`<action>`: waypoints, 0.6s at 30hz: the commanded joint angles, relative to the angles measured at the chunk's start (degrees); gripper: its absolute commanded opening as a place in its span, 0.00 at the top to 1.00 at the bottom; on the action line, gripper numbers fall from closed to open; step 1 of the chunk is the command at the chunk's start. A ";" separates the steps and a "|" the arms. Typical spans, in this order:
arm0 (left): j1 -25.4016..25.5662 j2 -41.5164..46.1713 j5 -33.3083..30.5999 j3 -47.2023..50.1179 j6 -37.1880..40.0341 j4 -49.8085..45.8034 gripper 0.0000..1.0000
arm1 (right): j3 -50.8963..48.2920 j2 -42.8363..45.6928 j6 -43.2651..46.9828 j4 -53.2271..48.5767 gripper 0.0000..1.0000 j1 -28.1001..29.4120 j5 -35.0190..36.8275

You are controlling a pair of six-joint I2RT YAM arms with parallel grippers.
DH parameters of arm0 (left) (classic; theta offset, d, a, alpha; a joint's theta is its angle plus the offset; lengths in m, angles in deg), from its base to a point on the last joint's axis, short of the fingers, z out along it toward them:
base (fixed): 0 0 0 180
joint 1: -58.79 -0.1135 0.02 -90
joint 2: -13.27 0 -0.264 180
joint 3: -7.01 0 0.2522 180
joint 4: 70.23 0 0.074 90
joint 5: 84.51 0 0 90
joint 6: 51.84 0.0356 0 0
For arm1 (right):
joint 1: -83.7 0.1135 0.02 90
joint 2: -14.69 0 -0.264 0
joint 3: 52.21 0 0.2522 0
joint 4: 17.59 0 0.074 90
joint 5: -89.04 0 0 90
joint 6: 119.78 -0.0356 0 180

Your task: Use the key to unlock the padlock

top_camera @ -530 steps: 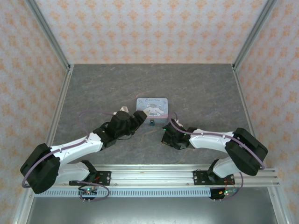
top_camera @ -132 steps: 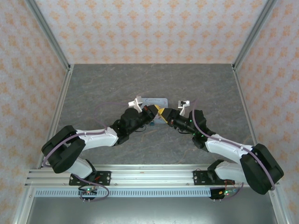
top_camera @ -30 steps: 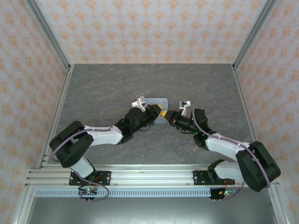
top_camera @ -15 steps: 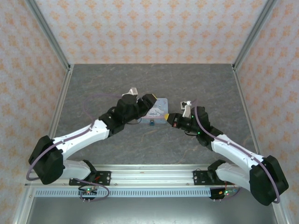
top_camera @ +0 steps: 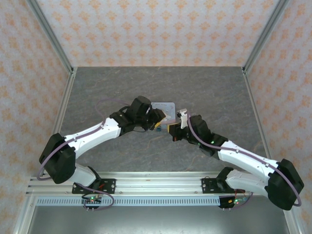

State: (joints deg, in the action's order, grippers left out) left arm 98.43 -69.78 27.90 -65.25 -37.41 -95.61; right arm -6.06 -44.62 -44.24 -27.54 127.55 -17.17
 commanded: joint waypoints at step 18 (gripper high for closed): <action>1.23 -5.52 2.64 -4.36 -3.95 2.21 0.63 | 4.27 -2.31 3.00 0.51 1.00 0.79 1.54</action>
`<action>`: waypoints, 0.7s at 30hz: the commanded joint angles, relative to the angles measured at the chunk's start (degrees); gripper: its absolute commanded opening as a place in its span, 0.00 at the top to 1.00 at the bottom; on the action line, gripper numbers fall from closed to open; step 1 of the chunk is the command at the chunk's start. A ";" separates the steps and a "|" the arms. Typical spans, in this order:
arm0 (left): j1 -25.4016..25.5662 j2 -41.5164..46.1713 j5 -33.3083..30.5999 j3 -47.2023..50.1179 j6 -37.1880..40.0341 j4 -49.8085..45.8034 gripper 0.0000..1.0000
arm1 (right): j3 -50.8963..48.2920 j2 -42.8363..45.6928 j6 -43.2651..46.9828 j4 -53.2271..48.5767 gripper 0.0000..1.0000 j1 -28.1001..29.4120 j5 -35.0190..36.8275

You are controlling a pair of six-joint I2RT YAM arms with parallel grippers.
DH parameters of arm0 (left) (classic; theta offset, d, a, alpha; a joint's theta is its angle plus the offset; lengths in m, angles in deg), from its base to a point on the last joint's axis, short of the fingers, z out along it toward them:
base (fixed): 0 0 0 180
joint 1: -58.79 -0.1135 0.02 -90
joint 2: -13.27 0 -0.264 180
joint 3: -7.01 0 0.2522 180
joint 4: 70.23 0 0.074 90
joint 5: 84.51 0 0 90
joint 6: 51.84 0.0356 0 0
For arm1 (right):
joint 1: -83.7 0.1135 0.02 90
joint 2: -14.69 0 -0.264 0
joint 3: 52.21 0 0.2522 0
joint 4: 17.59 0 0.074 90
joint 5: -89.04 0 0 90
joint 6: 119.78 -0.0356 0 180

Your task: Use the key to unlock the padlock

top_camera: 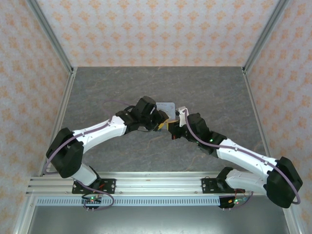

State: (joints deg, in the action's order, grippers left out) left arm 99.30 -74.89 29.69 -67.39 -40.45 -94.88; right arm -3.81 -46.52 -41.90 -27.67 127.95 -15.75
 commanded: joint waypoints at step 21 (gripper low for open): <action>1.85 -2.32 1.00 -1.54 -1.73 4.04 0.94 | 1.93 -1.81 -0.26 2.33 1.00 0.40 0.55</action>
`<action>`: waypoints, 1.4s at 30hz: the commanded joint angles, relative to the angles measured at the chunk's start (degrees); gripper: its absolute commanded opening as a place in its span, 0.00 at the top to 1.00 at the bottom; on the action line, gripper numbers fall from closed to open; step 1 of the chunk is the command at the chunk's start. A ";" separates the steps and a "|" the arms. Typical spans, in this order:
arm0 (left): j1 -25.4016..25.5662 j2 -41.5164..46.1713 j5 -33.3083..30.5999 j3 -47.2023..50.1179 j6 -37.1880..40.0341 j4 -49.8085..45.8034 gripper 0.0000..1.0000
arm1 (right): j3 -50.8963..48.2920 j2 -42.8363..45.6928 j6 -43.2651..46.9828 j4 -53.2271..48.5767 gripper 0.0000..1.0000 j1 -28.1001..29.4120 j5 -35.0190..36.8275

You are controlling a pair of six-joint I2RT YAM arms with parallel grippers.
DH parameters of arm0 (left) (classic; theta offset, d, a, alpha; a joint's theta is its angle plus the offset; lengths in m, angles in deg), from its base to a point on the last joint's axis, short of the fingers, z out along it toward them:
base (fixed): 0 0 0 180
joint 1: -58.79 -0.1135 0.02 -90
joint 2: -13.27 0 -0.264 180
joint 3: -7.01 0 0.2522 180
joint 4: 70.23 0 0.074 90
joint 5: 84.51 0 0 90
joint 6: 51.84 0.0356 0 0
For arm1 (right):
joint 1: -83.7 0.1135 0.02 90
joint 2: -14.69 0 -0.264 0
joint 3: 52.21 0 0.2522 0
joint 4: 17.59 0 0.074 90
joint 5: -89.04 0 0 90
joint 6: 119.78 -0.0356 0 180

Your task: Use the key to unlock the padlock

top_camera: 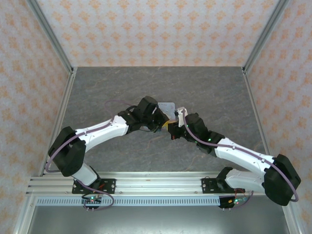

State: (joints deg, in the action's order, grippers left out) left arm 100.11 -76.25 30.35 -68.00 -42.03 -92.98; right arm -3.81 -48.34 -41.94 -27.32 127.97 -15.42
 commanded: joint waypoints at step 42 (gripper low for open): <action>0.62 14.62 -29.39 23.77 14.55 44.37 1.00 | -10.45 0.98 -74.52 40.75 0.39 -4.59 1.44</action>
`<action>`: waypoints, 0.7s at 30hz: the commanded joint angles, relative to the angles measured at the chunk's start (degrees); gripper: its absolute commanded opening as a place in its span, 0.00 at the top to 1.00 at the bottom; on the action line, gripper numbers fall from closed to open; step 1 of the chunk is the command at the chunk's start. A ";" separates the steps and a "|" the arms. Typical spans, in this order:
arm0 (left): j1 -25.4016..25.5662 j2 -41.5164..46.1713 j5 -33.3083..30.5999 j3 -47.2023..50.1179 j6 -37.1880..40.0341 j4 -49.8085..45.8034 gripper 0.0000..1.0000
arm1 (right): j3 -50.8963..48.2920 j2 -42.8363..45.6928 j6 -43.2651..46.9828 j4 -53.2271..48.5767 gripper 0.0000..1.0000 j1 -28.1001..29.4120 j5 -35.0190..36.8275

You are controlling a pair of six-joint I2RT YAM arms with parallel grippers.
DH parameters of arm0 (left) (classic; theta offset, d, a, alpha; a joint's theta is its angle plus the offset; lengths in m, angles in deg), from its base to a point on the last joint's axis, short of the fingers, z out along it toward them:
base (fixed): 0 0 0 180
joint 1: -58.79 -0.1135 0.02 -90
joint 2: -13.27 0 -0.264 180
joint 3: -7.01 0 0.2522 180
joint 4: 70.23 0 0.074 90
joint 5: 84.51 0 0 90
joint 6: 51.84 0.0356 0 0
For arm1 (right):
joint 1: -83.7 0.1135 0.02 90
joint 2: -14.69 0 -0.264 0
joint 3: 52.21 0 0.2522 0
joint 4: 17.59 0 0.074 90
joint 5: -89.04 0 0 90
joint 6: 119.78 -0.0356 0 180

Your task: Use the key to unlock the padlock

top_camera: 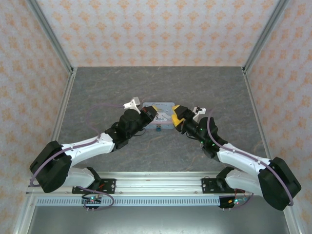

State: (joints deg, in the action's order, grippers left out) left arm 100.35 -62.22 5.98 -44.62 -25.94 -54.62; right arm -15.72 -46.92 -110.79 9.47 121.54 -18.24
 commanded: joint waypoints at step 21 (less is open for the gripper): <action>1.84 -2.39 -6.23 0.47 -2.79 10.69 1.00 | 9.39 -16.38 -15.15 12.66 0.38 9.09 12.17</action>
State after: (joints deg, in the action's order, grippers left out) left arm 101.62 -64.58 1.76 -44.57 -28.45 -46.30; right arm -7.35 -62.65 -123.75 18.23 130.33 -8.34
